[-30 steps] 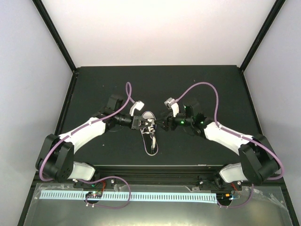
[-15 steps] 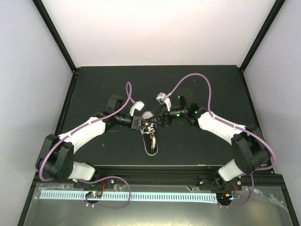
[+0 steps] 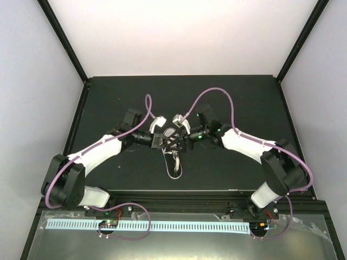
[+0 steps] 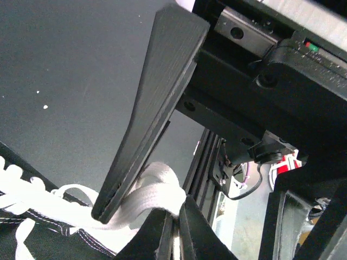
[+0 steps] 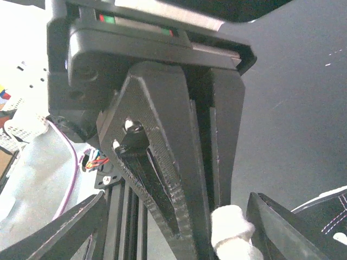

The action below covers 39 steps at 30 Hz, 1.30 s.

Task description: Tie the shoes

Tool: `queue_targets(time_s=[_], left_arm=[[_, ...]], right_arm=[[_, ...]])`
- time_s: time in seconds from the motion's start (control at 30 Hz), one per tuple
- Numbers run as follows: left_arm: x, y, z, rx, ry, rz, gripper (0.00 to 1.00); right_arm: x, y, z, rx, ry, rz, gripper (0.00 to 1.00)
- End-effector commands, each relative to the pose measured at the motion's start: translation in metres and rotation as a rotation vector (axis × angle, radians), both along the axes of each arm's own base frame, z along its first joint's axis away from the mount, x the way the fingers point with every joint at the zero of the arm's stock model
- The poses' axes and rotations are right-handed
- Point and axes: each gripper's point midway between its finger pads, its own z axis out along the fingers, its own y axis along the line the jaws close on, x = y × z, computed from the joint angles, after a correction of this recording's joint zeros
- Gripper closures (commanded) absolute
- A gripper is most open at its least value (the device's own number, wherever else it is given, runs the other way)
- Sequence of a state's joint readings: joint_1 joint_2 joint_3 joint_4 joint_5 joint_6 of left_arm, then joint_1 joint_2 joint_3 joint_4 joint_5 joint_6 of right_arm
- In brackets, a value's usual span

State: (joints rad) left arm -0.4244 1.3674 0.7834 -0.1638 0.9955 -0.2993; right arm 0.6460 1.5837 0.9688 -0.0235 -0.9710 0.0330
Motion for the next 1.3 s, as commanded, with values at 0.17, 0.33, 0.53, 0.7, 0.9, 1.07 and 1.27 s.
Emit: queue_targets(time_s=[0.17, 0.33, 0.53, 0.7, 0.9, 1.07, 1.27], left_arm=[[0.015, -0.004, 0.02, -0.041, -0.05, 0.011, 0.97], [0.014, -0.004, 0.022, -0.045, -0.051, 0.01, 0.97], [0.013, -0.004, 0.021, -0.045, -0.042, 0.008, 0.97], [0.013, -0.004, 0.022, -0.045, -0.039, 0.007, 0.97], [0.012, -0.004, 0.024, -0.047, -0.03, 0.007, 0.97], [0.014, -0.005, 0.023, -0.045, -0.001, 0.021, 0.97], [0.016, -0.005, 0.024, -0.049, 0.022, 0.031, 0.97]], right_arm=[[-0.01, 0.007, -0.009, -0.031, -0.005, 0.018, 0.35], [-0.008, 0.008, -0.015, -0.051, -0.021, 0.002, 0.47], [-0.006, 0.006, -0.019, -0.065, -0.034, -0.018, 0.61], [-0.006, 0.004, -0.022, -0.074, -0.043, -0.029, 0.68], [-0.005, 0.003, -0.022, -0.067, -0.052, -0.034, 0.76], [-0.007, 0.004, -0.025, -0.069, -0.051, -0.027, 0.71], [-0.011, 0.003, -0.031, -0.08, -0.056, -0.026, 0.6]])
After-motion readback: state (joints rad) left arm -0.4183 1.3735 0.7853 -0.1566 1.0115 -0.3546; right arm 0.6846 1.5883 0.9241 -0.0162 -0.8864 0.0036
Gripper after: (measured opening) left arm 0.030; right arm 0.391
